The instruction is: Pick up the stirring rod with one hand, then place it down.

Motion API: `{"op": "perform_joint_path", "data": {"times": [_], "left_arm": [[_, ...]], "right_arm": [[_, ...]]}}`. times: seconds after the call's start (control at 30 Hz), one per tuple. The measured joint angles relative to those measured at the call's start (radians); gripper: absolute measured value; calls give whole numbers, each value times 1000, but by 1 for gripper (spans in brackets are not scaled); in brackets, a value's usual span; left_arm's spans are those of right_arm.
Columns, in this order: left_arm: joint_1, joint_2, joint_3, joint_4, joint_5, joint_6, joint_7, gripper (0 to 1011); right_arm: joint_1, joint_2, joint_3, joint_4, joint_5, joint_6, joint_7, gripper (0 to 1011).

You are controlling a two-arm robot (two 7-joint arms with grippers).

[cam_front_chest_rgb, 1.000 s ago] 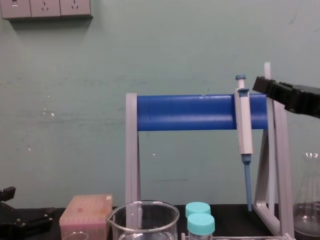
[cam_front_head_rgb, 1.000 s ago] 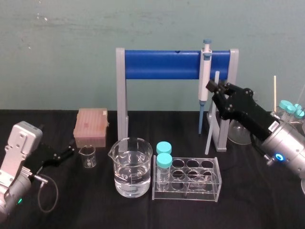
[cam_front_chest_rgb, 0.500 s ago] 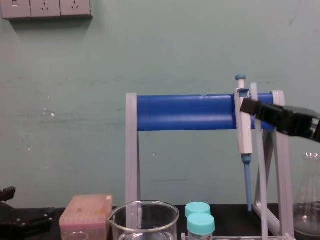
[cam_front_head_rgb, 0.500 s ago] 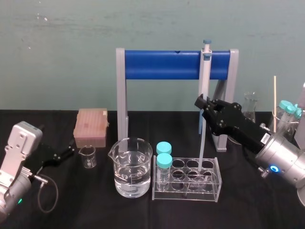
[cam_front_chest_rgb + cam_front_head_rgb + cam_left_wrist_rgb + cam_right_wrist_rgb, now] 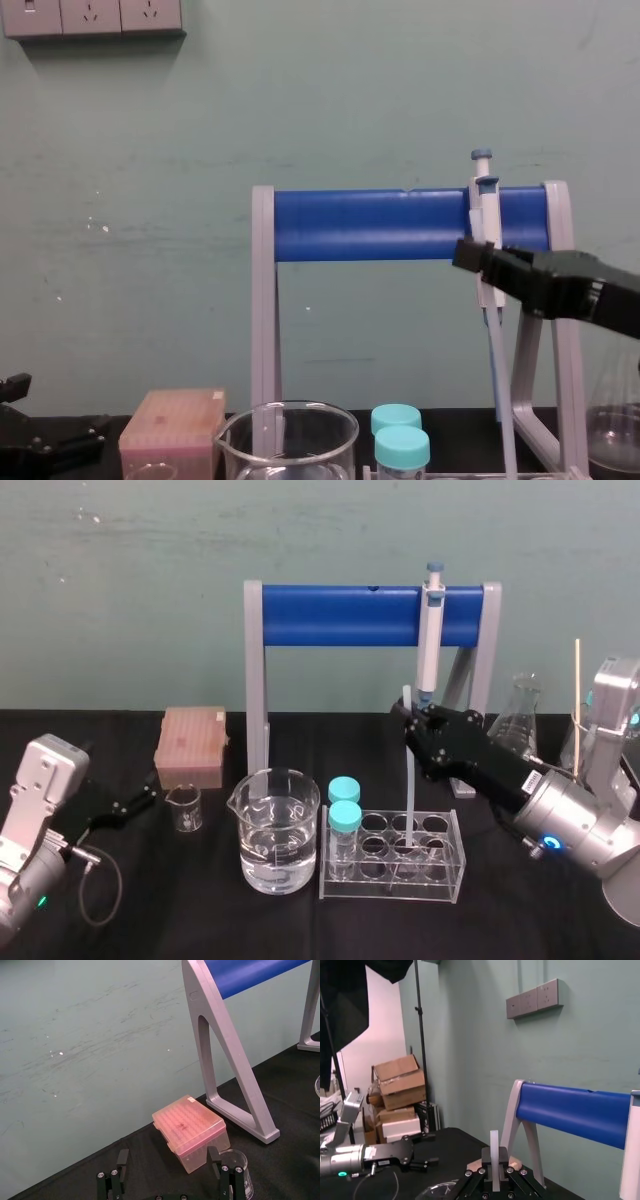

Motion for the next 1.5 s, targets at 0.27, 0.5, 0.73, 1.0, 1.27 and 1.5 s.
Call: {"op": "perform_joint_path", "data": {"times": [0.27,0.5,0.73,1.0,1.27,1.5], "left_arm": [[0,0,0,0,0,0,0,1000],[0,0,0,0,0,0,0,1000],[0,0,0,0,0,0,0,1000],[0,0,0,0,0,0,0,1000],[0,0,0,0,0,0,0,1000],[0,0,0,0,0,0,0,1000]], "right_arm": [[12,-10,-23,43,-30,-6,-1,66],[16,-20,-37,74,-45,12,-12,66],[12,-25,-44,86,-48,36,-24,66],[6,-24,-50,91,-58,47,-30,66],[5,-23,-51,91,-68,46,-35,66],[5,-23,-51,90,-67,46,-35,66]]}}
